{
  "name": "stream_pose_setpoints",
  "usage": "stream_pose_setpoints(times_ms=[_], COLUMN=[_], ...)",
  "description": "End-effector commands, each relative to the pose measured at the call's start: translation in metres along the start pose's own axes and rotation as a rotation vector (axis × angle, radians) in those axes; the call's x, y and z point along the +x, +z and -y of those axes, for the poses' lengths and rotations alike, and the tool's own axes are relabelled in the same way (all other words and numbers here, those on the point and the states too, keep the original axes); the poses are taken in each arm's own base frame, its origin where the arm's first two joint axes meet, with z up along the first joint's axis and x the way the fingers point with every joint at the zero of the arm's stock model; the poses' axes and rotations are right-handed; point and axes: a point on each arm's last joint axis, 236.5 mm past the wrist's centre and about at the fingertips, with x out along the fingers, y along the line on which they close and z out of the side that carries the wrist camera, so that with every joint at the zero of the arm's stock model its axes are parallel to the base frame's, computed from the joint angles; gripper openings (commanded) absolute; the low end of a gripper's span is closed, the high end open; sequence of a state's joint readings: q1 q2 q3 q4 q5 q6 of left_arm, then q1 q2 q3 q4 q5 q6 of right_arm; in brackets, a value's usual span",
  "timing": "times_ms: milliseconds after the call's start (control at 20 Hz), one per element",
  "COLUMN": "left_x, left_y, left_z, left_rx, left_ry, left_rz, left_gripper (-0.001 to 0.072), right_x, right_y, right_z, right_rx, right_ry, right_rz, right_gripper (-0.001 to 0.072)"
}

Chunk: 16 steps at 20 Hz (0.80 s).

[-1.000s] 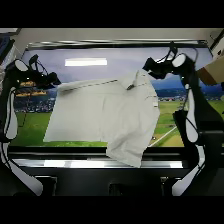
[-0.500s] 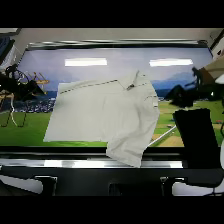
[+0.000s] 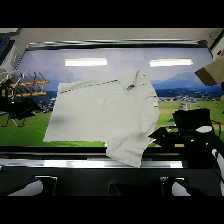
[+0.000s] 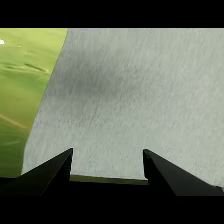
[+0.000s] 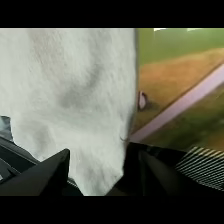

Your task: Fold the clothes and pants, and hang the long-sleeved shirts on hangers.

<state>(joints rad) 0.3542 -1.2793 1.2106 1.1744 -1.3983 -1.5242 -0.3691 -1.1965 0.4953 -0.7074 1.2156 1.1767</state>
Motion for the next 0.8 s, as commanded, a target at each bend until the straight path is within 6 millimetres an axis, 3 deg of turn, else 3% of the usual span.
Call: stream_pose_setpoints(times_ms=[0,300,400,650,750], left_x=[-0.007,-0.01,-0.01,-0.005,-0.009], left_y=[-0.019,-0.019,-0.019,-0.026,-0.029], left_z=[0.001,0.003,0.003,-0.002,-0.011], left_rx=[0.007,0.006,0.007,-0.007,-0.027], left_ry=[0.001,-0.003,-0.002,-0.001,0.003], left_rz=[0.022,0.038,0.037,0.021,0.032], left_gripper=[0.0509,0.0509,0.0509,0.0509,0.0509], right_x=[0.014,0.012,0.012,0.044,0.044], right_y=[-0.009,0.015,0.021,-0.007,-0.006], right_z=[0.009,0.006,0.003,-0.008,-0.003], right_rx=[0.019,0.016,0.026,-0.049,-0.037], right_ry=[0.022,0.034,0.047,-0.029,-0.054], right_rz=[0.034,0.135,0.162,0.061,0.063], right_gripper=[0.048,0.0476,0.0381,0.0374,0.0201])
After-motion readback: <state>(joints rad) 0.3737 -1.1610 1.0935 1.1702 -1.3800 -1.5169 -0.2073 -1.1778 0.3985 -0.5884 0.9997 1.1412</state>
